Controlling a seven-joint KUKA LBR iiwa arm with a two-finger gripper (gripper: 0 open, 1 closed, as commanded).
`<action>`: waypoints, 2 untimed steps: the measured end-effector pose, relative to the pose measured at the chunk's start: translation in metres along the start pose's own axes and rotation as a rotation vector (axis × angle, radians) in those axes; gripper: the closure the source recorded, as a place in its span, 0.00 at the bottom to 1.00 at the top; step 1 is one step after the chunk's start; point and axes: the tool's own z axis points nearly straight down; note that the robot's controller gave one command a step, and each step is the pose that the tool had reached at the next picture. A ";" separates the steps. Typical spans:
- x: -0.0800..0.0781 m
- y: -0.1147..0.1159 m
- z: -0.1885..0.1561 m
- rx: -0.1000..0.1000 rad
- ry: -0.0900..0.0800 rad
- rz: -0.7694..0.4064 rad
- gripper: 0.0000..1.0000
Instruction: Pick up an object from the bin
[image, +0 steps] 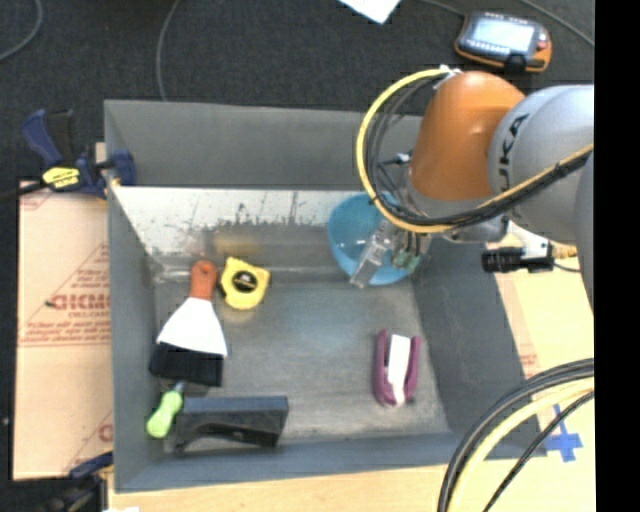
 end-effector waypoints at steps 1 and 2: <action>0.004 -0.027 0.003 0.011 0.017 0.075 1.00; 0.003 -0.020 -0.016 0.015 0.023 0.055 1.00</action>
Offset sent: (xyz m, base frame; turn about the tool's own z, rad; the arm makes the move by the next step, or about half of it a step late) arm 0.0050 0.0053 0.0948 -0.0234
